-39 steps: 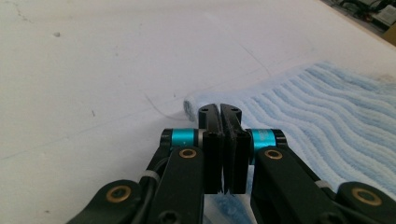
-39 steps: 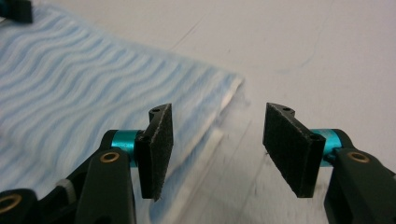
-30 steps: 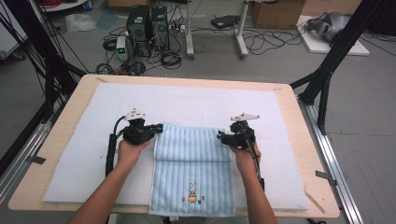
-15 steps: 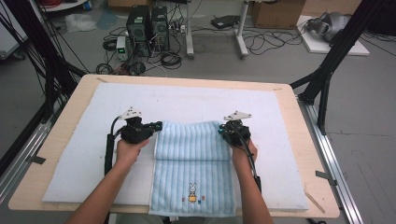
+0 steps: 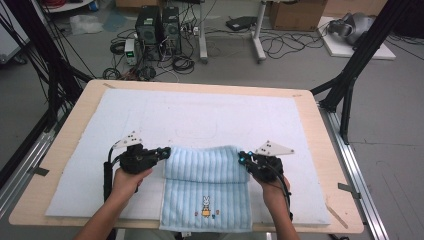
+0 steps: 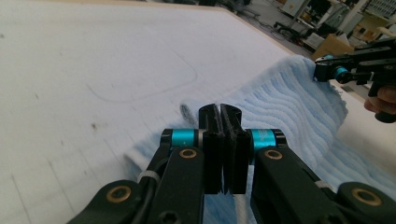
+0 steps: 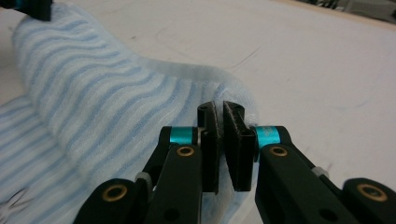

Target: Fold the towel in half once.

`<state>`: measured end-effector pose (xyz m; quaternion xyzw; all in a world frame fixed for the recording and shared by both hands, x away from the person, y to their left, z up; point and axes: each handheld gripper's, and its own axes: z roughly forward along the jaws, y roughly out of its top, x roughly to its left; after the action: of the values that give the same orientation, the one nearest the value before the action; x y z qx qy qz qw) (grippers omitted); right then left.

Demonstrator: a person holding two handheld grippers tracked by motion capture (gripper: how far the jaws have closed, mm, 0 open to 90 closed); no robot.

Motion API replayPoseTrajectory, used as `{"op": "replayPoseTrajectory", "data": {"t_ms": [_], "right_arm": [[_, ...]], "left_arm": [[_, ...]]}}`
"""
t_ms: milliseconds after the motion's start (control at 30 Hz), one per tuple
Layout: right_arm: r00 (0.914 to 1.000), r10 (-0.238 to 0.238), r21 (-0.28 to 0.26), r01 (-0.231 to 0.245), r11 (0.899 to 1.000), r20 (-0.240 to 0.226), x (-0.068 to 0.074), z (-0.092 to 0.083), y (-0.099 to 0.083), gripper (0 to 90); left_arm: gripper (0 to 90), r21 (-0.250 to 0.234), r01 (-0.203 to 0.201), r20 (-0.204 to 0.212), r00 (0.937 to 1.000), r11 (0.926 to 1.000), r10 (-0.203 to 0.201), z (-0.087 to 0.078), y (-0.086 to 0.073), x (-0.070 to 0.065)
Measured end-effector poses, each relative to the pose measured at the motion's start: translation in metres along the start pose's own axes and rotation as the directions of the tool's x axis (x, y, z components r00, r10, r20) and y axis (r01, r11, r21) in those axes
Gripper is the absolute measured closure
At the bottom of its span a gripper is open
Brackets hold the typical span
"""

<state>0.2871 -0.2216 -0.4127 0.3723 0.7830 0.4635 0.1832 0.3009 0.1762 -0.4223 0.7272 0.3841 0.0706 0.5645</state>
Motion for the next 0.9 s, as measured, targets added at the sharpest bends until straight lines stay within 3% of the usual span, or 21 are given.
{"op": "replayPoseTrajectory", "data": {"t_ms": [167,300,433,500,567,633,733,900], "right_arm": [[0.9984,0.026,0.013,-0.026,1.0,-0.05,0.008,-0.016,-0.016,85.1],[0.9958,0.04,0.079,-0.033,0.996,-0.083,0.011,-0.024,-0.027,85.1],[0.9946,0.056,0.133,-0.044,0.99,-0.087,0.011,-0.027,-0.038,84.6],[0.9937,0.065,0.147,-0.051,0.988,-0.091,0.012,-0.027,-0.039,82.2],[0.9947,0.076,0.134,-0.066,0.989,-0.07,0.011,-0.026,-0.038,72.1],[0.9913,0.117,0.101,-0.11,0.989,-0.06,0.007,-0.027,-0.035,66.3],[0.9905,0.137,0.055,-0.136,0.989,-0.016,-0.002,-0.025,-0.027,65.1],[0.9903,0.133,0.083,-0.136,0.987,0.04,-0.014,-0.005,-0.022,62.6]], "left_arm": [[87.2,0.028,-0.028,0.037,0.999,0.9992,0.027,-0.008,-0.014,-0.015],[87.1,0.066,-0.062,0.045,0.9972,0.9959,0.059,-0.008,-0.021,-0.023],[86.8,0.115,-0.066,0.048,0.997,0.9912,0.061,-0.005,-0.031,-0.022],[84.0,0.114,-0.055,0.036,0.998,0.9919,0.051,-0.005,-0.031,-0.02],[67.8,0.103,-0.032,-0.011,0.9994,0.9941,0.033,-0.005,-0.027,-0.016],[59.2,0.092,-0.013,-0.035,0.9992,0.9957,0.017,-0.005,-0.024,-0.011],[54.3,0.077,-0.001,-0.065,0.9979,0.9971,0.006,-0.002,-0.018,-0.001],[54.5,0.08,0.054,-0.092,0.9947,0.9953,-0.047,0.011,-0.009,0.019]]}}
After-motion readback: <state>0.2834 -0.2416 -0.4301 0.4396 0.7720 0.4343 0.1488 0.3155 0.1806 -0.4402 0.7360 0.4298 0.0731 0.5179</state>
